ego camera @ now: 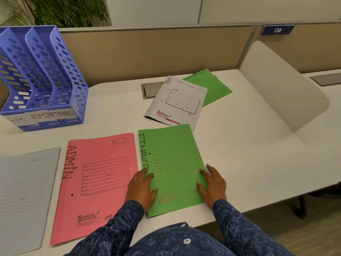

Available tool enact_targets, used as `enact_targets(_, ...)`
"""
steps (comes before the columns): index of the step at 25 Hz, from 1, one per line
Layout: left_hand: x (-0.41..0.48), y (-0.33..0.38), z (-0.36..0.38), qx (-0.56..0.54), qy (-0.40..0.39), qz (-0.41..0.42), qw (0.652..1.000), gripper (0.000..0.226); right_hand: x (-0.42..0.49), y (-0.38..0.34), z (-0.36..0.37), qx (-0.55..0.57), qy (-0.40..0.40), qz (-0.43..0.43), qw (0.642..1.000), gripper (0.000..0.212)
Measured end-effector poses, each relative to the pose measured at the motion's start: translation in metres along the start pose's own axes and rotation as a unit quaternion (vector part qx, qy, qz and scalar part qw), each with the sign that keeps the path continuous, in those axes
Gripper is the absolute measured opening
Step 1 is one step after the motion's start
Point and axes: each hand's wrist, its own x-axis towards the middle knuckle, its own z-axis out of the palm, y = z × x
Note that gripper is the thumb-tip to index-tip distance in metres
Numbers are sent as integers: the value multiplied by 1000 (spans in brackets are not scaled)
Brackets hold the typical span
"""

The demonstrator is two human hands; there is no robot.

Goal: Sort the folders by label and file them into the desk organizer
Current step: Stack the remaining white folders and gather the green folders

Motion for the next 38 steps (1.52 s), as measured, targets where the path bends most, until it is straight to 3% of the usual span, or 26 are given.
enact_targets(9, 40, -8, -11, 30, 24, 15, 999, 64, 31, -8, -10, 51, 29, 23, 998, 58)
enact_targets(17, 170, -4, -76, 84, -6, 16, 996, 72, 144, -30, -44, 72, 9, 18, 997, 64)
enact_targets(28, 309, 3, -99, -48, 0, -26, 998, 70, 263, -47, -53, 133, -22, 15, 991, 74)
enact_targets(35, 353, 10, -88, -49, 16, -53, 997, 79, 286, -43, -35, 79, 31, -7, 996, 74)
enact_targets(38, 368, 12, -91, -72, -2, -110, 991, 87, 286, -41, -23, 45, 57, -11, 997, 72)
